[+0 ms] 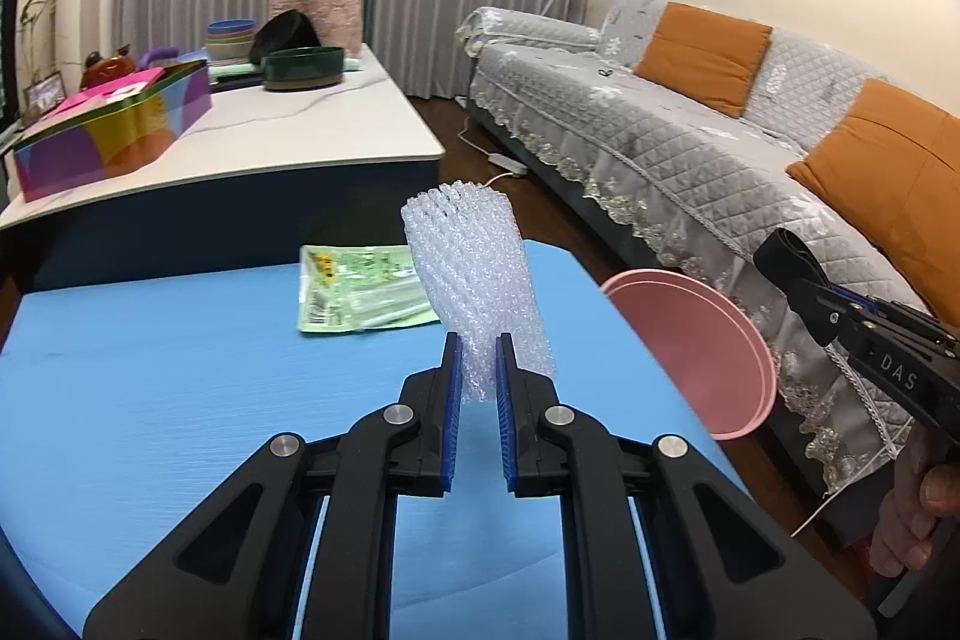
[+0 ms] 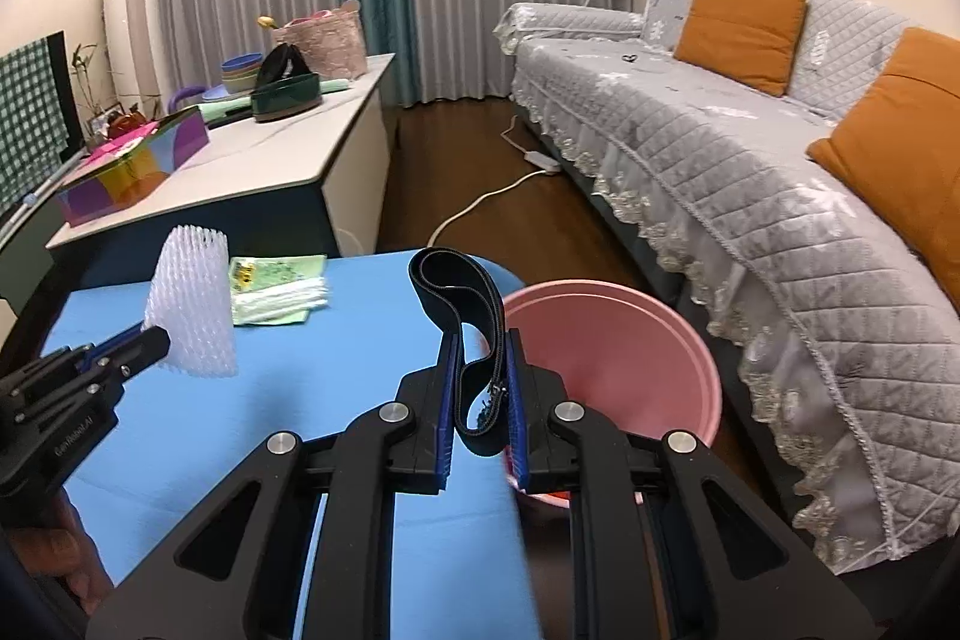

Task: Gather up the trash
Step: 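Carry the held strap and foam sleeve over the pink bin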

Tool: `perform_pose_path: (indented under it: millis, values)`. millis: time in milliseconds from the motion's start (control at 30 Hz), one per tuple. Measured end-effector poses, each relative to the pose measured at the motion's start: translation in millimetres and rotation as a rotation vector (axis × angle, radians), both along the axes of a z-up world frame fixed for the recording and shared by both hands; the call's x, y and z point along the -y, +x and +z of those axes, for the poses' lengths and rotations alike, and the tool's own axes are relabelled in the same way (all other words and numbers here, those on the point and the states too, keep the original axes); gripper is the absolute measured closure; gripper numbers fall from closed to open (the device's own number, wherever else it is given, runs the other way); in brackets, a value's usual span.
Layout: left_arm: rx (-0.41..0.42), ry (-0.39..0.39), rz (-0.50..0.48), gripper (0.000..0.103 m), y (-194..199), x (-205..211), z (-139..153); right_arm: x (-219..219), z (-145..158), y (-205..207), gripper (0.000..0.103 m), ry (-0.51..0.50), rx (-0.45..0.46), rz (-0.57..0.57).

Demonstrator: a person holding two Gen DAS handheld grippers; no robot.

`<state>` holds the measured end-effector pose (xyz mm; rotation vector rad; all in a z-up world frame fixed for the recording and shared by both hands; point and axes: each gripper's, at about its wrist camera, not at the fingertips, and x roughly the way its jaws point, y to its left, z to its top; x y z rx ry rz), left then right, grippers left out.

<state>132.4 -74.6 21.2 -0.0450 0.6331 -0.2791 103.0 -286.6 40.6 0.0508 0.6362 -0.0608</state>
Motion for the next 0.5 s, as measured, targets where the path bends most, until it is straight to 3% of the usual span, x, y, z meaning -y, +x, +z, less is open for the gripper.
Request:
perform_pose_path:
  millis: [500]
  values:
    - [0.011, 0.009, -0.079, 0.092, -1.1, 41.4, -5.9, 55.2, -10.7, -15.2, 0.088, 0.013, 0.0, -0.148]
